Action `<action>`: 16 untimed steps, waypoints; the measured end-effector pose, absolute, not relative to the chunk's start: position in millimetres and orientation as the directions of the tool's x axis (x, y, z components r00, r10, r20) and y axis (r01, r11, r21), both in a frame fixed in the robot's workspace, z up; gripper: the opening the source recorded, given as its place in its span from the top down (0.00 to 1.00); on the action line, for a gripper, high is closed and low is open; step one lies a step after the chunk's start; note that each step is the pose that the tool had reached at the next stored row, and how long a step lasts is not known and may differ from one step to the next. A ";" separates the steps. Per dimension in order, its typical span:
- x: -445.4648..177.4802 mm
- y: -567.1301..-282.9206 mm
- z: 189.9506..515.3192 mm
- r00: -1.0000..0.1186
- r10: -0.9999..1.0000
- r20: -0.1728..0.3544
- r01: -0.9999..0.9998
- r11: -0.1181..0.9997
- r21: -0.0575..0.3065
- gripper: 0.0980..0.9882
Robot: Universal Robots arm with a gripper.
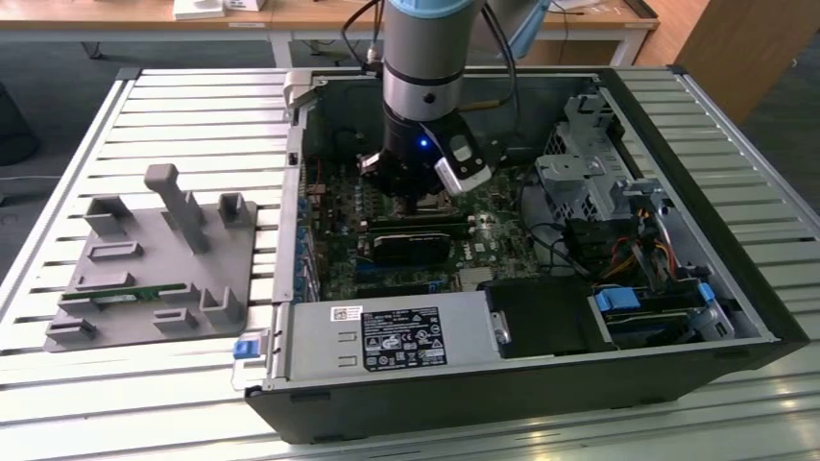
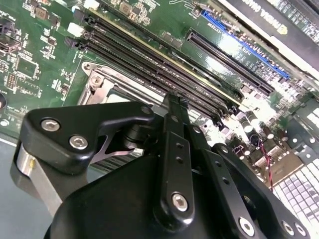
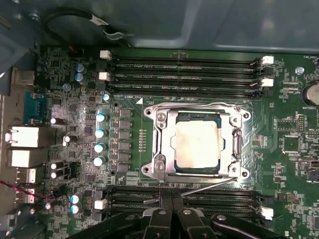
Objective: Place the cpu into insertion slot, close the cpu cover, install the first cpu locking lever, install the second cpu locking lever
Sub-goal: 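Install the second cpu locking lever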
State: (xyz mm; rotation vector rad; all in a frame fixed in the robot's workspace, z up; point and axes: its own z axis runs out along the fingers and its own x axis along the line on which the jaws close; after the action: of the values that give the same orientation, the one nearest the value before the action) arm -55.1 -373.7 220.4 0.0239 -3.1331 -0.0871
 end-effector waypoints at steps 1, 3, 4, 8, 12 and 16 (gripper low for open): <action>-55.2 -373.7 219.2 -1.000 -0.015 0.007 -0.015 0.998 0.056 0.99; -55.3 -373.8 218.4 -1.000 -0.015 0.007 -0.015 0.998 0.058 0.99; -55.3 -374.1 218.3 -1.000 -0.015 0.007 -0.015 0.998 0.064 0.99; -57.2 -378.5 218.1 -1.000 -0.012 0.006 -0.012 0.996 0.092 0.99; -60.8 -380.9 218.0 -1.000 -0.012 0.006 -0.011 0.995 0.101 0.99; -63.2 -382.3 215.4 -1.000 -0.012 0.006 -0.011 0.994 0.107 0.99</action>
State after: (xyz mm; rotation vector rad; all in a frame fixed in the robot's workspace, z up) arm -63.2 -382.3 215.4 0.0180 -3.1303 -0.1685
